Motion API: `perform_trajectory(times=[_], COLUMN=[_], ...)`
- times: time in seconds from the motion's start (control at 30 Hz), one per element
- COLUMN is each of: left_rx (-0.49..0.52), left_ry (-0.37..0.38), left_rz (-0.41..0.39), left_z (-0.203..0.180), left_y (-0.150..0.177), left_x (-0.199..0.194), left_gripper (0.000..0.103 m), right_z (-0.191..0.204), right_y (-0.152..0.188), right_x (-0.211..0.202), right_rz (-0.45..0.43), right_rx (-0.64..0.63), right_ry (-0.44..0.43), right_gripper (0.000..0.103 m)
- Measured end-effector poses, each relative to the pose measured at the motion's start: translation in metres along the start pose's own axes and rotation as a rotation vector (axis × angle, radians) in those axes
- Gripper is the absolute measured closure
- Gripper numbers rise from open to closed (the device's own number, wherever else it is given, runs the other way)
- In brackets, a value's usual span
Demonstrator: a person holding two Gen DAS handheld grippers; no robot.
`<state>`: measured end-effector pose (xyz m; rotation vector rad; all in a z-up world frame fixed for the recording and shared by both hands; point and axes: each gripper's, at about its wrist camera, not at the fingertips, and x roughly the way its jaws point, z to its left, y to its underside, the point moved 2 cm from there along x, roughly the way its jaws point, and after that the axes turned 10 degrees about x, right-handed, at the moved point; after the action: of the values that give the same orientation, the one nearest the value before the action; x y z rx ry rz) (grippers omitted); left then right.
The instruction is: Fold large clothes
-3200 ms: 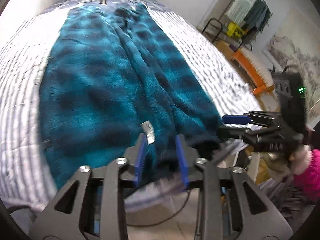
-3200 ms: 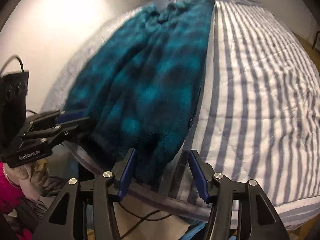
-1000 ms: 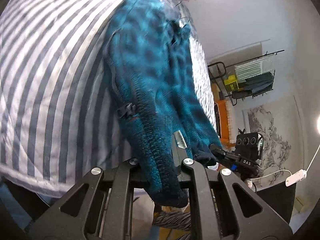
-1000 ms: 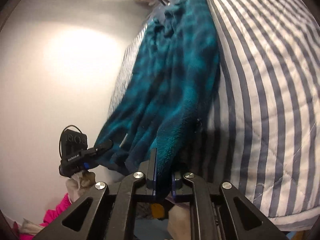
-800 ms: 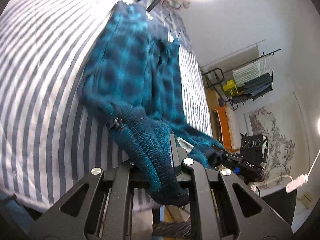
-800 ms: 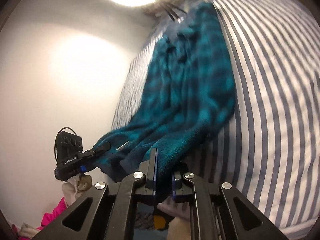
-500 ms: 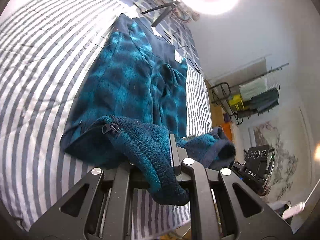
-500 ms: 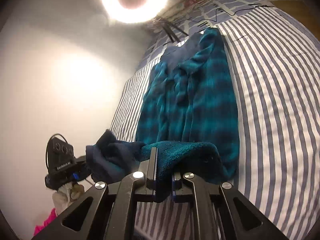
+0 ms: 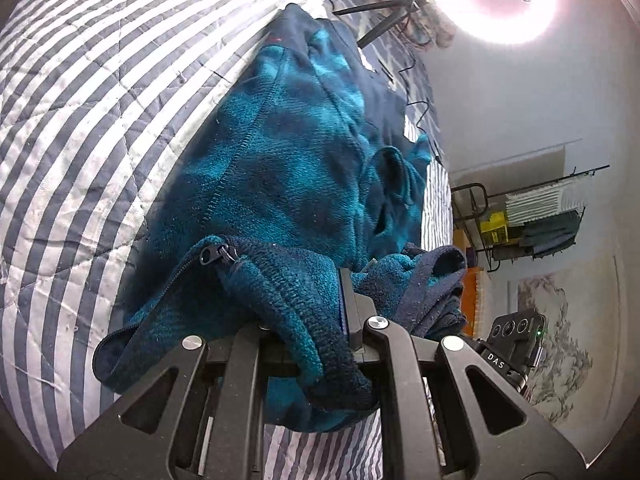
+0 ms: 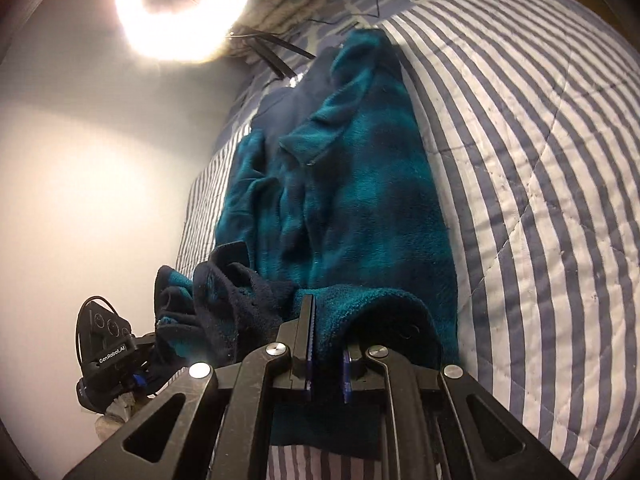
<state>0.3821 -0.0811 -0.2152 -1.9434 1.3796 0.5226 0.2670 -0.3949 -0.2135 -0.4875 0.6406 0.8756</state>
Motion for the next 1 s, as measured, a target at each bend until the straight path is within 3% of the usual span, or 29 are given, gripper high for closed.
perform_trajectory(times=[0.17,0.3,0.67,0.73,0.77,0.8,0.87,1.0], left_rx=[-0.060,-0.171,-0.322,-0.370,-0.390,-0.401,-0.421,-0.371], left_ry=[0.014,0.091,0.258,0.318,0.341,0.350,0.358,0.307], left_rz=[0.038,0.075,0.146,0.159,0.154,0.138,0.089,-0.014], left_z=[0.008,0.020,0.038,0.043,0.045,0.046,0.051,0.051], left_y=[-0.006,-0.011,-0.022,-0.022,-0.023,-0.024,-0.031,-0.045], left_x=[0.004,0.003,-0.003,-0.001,-0.002,-0.006,-0.016,-0.043], left_gripper=[0.090,0.087,0.077,0.070,0.064,0.060,0.048,0.048], right_z=[-0.008,-0.016,-0.037,-0.042,-0.045,-0.047,-0.048,-0.047], right_y=[-0.008,-0.010,-0.017,-0.018,-0.019,-0.020,-0.023,-0.028], right_x=[0.003,-0.001,-0.008,-0.009,-0.009,-0.012,-0.018,-0.039], right_rz=[0.025,0.053,0.098,0.115,0.119,0.106,0.083,0.006], right_rx=[0.049,0.110,0.261,0.303,0.321,0.330,0.343,0.304], right_ry=[-0.055,-0.108,-0.265,-0.322,-0.353,-0.372,-0.387,-0.372], right_gripper=[0.087,0.084,0.073,0.063,0.043,0.031,0.030,0.033])
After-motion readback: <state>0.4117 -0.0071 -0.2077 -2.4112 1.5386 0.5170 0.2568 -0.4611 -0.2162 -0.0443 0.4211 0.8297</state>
